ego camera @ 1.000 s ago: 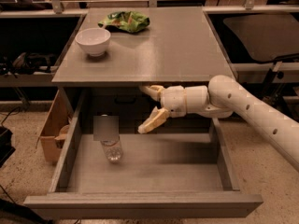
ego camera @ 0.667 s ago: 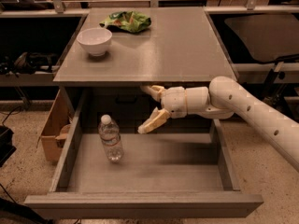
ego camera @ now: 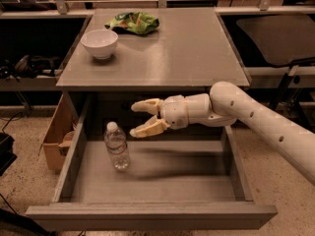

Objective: Place water bottle into top drawer

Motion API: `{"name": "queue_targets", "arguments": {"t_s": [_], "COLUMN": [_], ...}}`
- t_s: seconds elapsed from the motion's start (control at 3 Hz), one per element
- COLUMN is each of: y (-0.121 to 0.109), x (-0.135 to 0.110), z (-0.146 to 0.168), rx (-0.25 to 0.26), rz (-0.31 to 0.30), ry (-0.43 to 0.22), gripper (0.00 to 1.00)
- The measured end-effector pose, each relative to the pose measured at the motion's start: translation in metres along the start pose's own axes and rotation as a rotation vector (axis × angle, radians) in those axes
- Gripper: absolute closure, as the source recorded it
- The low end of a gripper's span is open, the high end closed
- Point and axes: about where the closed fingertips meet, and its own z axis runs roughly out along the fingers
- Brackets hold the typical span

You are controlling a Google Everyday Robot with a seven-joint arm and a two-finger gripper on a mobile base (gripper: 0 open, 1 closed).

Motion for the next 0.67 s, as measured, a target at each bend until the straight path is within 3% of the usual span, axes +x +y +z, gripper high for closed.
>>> {"name": "queue_targets", "arguments": {"t_s": [0.33, 0.67], "y": [0.033, 0.061], "x": [-0.012, -0.022], "z": [0.0, -0.024], "rx": [-0.027, 0.039], "rz": [0.02, 0.079], "ry": [0.056, 0.154], "gripper": [0.64, 0.87]}}
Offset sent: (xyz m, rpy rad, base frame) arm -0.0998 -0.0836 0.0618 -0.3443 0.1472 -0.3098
